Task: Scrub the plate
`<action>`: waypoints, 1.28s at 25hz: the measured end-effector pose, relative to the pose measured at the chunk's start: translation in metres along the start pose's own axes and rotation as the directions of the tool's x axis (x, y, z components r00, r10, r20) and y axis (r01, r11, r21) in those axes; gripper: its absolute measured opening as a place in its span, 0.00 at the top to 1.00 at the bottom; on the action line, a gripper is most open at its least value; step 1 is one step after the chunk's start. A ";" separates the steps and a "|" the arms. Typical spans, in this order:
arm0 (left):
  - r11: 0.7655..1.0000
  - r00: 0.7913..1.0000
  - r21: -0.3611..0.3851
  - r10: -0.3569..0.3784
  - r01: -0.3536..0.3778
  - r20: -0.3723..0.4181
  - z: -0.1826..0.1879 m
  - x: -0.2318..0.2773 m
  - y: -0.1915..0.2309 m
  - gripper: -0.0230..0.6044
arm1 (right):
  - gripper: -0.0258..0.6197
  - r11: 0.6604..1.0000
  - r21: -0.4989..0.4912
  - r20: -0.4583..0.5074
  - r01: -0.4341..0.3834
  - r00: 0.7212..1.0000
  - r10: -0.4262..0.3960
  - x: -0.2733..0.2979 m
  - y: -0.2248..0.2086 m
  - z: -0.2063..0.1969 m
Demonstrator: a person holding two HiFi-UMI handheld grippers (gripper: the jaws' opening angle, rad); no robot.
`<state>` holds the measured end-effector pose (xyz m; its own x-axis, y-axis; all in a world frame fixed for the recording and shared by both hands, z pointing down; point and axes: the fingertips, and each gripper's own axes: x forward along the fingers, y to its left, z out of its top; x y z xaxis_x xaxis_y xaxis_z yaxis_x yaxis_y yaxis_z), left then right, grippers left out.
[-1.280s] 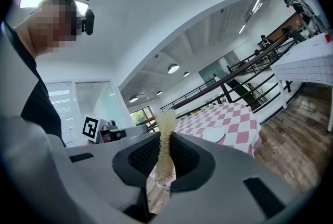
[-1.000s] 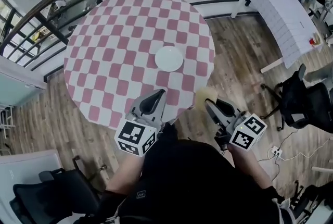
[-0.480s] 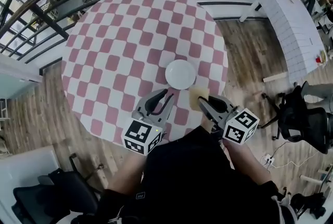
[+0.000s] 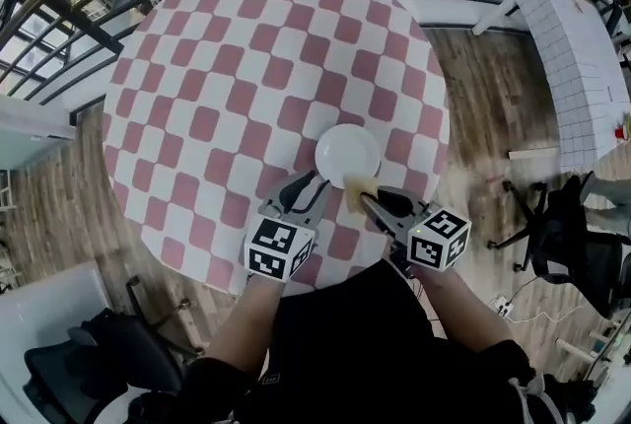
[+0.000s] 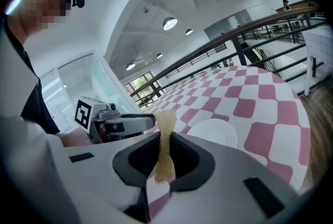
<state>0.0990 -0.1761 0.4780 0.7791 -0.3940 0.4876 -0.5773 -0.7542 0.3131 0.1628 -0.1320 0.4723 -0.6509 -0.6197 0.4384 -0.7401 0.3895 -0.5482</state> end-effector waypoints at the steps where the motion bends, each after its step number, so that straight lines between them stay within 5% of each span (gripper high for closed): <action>1: 1.000 1.000 -0.009 -0.004 0.004 -0.016 -0.006 0.007 0.004 0.78 | 0.87 1.000 0.009 -0.012 -0.001 1.000 0.001 0.005 -0.006 -0.003; 17: 0.994 0.973 -0.034 0.097 -0.107 -0.208 -0.073 0.083 0.054 0.69 | 0.87 0.998 0.032 -0.188 0.045 0.981 -0.039 0.075 -0.067 -0.059; 24: 0.993 0.954 -0.003 0.113 -0.119 -0.277 -0.092 0.092 0.058 0.69 | 0.87 0.988 -0.116 -0.293 0.101 0.947 -0.131 0.079 -0.080 -0.073; 32: 0.994 0.953 0.001 0.105 -0.109 -0.286 -0.092 0.093 0.057 0.69 | 0.87 0.974 -0.179 -0.306 0.142 0.933 -0.192 0.064 -0.098 -0.071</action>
<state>0.1159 -0.2077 0.6167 0.6118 -0.3040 0.7302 -0.6584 -0.7074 0.2571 0.1815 -0.1615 0.6051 -0.5168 -0.4444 0.7318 -0.8430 0.4132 -0.3444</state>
